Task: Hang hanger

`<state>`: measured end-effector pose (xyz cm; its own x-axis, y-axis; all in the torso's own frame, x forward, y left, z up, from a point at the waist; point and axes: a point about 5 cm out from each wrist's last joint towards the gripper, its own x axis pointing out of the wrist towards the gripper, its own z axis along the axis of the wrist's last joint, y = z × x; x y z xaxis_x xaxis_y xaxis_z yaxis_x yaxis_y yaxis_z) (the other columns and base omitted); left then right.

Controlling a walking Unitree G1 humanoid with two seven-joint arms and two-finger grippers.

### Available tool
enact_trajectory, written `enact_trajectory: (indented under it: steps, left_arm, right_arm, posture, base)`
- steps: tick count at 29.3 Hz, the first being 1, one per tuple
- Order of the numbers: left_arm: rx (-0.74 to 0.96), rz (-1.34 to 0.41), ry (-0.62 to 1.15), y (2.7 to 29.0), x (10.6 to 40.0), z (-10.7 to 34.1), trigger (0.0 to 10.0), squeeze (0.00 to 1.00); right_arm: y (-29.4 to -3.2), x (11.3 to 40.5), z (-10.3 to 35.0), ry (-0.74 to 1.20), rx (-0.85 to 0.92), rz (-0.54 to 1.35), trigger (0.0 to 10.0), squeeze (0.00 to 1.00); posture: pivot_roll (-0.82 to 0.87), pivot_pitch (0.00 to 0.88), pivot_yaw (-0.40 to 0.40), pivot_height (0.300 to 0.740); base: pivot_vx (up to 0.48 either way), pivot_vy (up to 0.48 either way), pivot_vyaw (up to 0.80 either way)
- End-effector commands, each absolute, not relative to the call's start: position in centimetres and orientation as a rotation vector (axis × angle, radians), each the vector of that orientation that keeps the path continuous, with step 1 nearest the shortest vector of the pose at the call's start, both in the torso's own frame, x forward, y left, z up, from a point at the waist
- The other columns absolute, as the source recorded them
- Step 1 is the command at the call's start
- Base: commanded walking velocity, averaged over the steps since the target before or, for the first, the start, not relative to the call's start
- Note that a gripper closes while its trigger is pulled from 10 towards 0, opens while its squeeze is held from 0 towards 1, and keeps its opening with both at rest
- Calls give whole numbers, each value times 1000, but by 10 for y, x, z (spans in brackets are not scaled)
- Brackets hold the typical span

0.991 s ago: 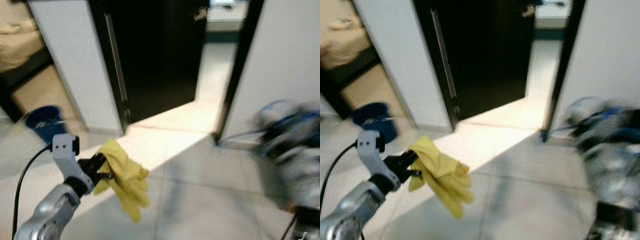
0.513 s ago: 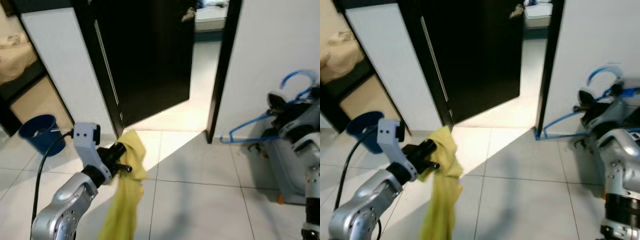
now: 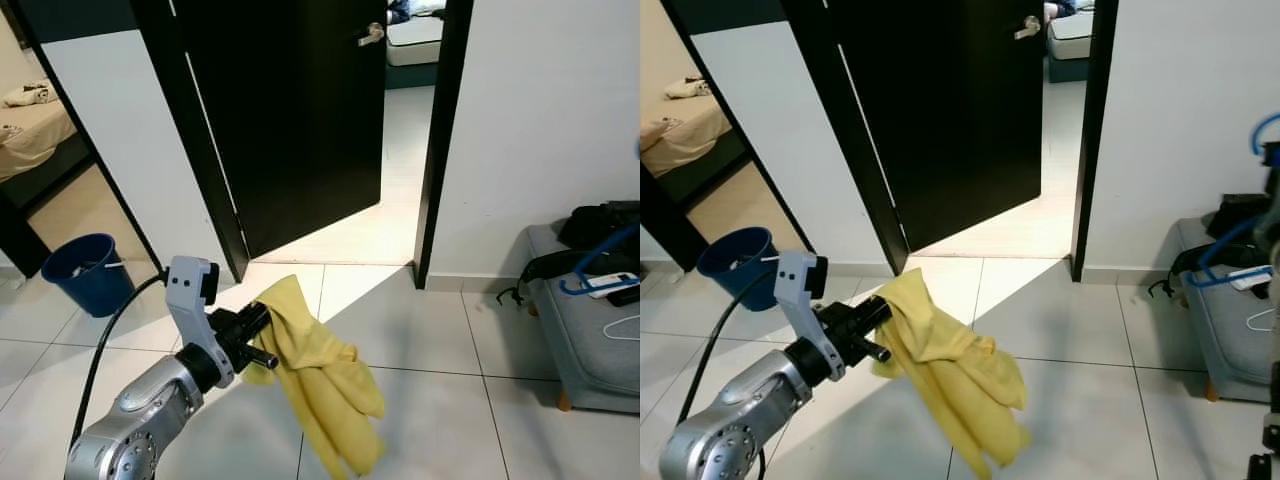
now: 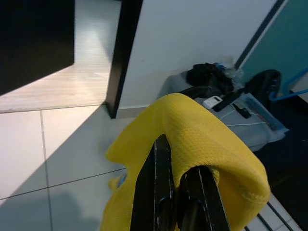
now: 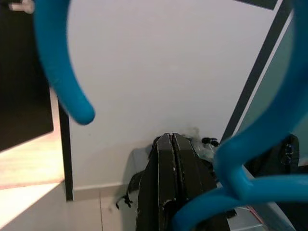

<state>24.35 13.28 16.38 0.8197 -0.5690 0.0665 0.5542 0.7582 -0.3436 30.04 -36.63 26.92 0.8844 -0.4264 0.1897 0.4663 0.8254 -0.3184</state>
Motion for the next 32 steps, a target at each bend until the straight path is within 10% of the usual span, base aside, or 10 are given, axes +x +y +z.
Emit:
enact_trajectory:
  steps: [1,21,32]
  left_arm:
    - [-337,-625,22,136,241,169,10000,0]
    - [-267,-685,30,134,241,167,10000,0]
    - [-258,-741,41,133,238,166,10000,0]
  right_arm:
    - [-371,298,267,-85,-390,-467,10000,0]
    - [-331,309,236,119,-252,-126,10000,0]
    - [-378,267,218,444,-368,-341,10000,0]
  posture:
    - [-111,0,92,740]
    - [-123,0,100,740]
    - [-160,0,108,740]
  base:
    - [0,0,0]
    - [0,0,0]
    - [0,0,0]
